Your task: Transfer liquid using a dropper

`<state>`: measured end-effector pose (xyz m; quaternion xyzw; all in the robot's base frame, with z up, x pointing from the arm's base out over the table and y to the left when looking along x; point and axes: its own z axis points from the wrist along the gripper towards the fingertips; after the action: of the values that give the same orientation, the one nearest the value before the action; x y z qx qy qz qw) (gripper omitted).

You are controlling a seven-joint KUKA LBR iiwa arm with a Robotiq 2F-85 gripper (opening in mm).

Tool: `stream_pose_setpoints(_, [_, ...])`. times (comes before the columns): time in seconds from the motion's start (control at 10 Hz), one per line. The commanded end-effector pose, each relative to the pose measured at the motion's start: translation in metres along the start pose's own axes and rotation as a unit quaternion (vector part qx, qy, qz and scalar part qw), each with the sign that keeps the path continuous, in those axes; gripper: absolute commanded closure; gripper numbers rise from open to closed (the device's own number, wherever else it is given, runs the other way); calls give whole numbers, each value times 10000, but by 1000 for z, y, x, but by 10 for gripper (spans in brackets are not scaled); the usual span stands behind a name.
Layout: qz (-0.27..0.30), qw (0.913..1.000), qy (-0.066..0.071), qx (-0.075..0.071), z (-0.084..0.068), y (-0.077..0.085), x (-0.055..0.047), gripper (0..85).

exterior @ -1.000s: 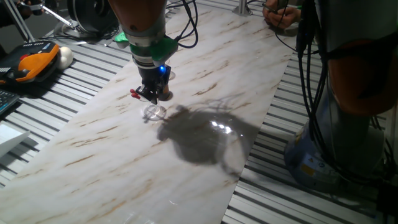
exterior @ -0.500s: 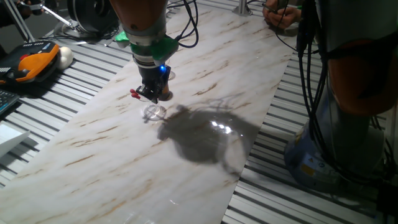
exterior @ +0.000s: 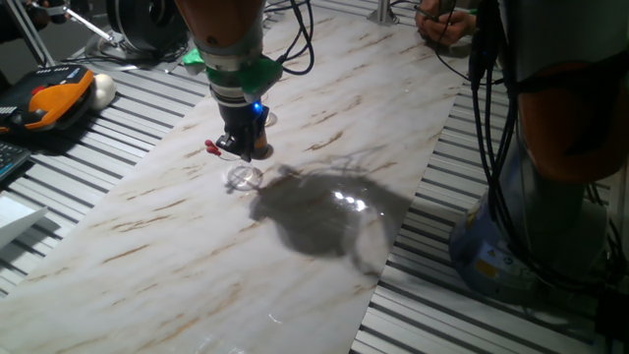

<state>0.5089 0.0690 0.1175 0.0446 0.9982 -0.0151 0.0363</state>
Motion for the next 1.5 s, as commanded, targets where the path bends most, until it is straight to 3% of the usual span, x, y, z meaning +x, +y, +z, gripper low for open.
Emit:
stream_pose_setpoints(0.0, [-33,10000,0,0,-1,0,-1,850])
stream_pose_setpoints(0.2, [-113,9999,13,-60,-4,-1,-3,850])
stream_pose_setpoints(0.4, [-163,9999,23,2,-10,-4,-5,850])
stream_pose_setpoints(0.9, [-231,9993,300,-2,-49,-22,-15,850])
stream_pose_setpoints(1.2, [-133,9992,383,31,-63,-17,-13,850])
stream_pose_setpoints(1.4, [116,9975,633,-304,-72,-16,-7,850])
